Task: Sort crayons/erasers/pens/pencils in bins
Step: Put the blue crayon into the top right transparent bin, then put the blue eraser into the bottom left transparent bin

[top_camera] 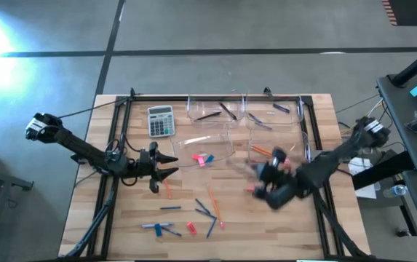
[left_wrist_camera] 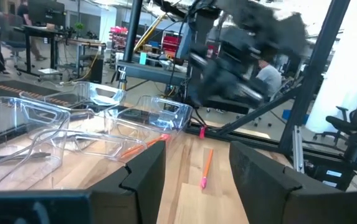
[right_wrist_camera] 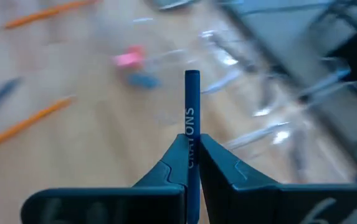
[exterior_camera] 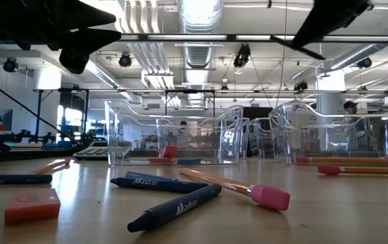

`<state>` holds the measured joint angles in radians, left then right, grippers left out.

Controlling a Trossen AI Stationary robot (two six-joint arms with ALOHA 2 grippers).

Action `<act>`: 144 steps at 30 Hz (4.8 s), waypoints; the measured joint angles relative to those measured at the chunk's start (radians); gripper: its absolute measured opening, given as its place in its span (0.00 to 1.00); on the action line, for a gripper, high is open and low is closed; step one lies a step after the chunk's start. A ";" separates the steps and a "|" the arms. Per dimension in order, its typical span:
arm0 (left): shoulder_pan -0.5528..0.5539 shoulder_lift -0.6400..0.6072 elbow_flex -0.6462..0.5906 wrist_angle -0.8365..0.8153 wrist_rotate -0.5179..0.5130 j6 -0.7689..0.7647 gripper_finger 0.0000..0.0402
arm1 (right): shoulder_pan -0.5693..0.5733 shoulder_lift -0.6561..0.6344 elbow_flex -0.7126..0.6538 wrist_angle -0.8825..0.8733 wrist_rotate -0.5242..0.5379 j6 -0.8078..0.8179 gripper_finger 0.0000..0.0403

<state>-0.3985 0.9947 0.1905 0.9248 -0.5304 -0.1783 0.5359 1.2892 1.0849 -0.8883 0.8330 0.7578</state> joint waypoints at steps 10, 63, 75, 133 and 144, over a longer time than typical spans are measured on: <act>0.000 0.000 0.000 0.000 -0.004 0.002 0.41 | -0.669 -0.255 -0.102 0.053 -0.222 -0.363 0.03; -0.118 0.116 0.455 -0.830 0.005 0.002 0.41 | 0.044 -0.163 -0.133 0.470 -0.362 -0.286 0.50; -0.318 0.352 0.655 -1.283 0.299 -0.436 0.41 | 0.253 0.048 -0.043 0.513 -0.219 -0.259 0.50; -0.414 0.491 0.381 -0.944 0.513 -0.836 0.37 | 0.259 0.134 0.072 0.504 -0.204 -0.340 0.50; -0.413 0.488 0.378 -0.949 0.508 -0.810 0.09 | 0.259 0.134 0.053 0.504 -0.201 -0.335 0.50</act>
<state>-0.8116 1.4830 0.5685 -0.0242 -0.0223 -0.9886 0.7944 1.4231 1.1384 -0.3840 0.6315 0.4225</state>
